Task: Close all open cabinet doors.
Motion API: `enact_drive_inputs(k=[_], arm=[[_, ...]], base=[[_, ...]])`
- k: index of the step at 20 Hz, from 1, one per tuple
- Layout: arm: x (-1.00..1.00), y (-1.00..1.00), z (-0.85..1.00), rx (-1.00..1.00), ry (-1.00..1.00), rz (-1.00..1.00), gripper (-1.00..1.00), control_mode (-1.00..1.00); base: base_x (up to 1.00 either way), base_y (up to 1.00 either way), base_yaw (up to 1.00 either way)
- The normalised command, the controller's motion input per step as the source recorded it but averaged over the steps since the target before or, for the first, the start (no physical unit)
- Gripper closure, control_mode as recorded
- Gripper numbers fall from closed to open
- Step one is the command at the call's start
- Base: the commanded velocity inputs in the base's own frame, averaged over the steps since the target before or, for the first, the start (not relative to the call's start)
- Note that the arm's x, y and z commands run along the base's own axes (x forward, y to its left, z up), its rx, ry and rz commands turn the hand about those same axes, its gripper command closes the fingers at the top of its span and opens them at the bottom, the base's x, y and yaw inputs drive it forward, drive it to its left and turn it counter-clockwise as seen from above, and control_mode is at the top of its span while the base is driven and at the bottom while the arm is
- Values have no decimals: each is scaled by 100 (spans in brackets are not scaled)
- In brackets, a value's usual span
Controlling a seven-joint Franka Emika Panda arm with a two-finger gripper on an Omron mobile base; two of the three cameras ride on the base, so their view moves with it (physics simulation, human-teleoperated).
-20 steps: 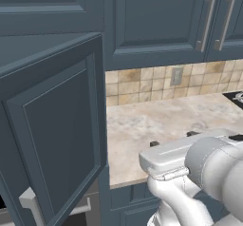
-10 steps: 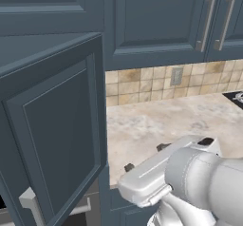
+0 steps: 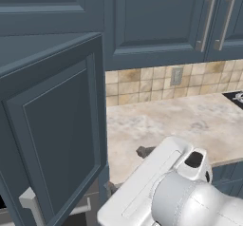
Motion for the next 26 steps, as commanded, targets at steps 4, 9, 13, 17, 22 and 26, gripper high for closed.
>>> enact_drive_inputs(k=[4, 9, 13, 17, 22, 26], arm=[[-1, 3, -19, 0, -43, 10, -100, -100], [12, 0, -30, 6, -31, 9, -100, -100], [49, 0, -30, 9, -16, 8, -100, -100], [57, 0, -27, 9, -14, 11, -100, -100], [59, 0, -21, 10, -14, 11, -100, -100], [49, 0, -26, 7, -14, 11, -100, -100]], base=[[0, 0, 0], [0, 0, 0], [0, 0, 0], [0, 0, 0], [0, 0, 0], [0, 0, 0]])
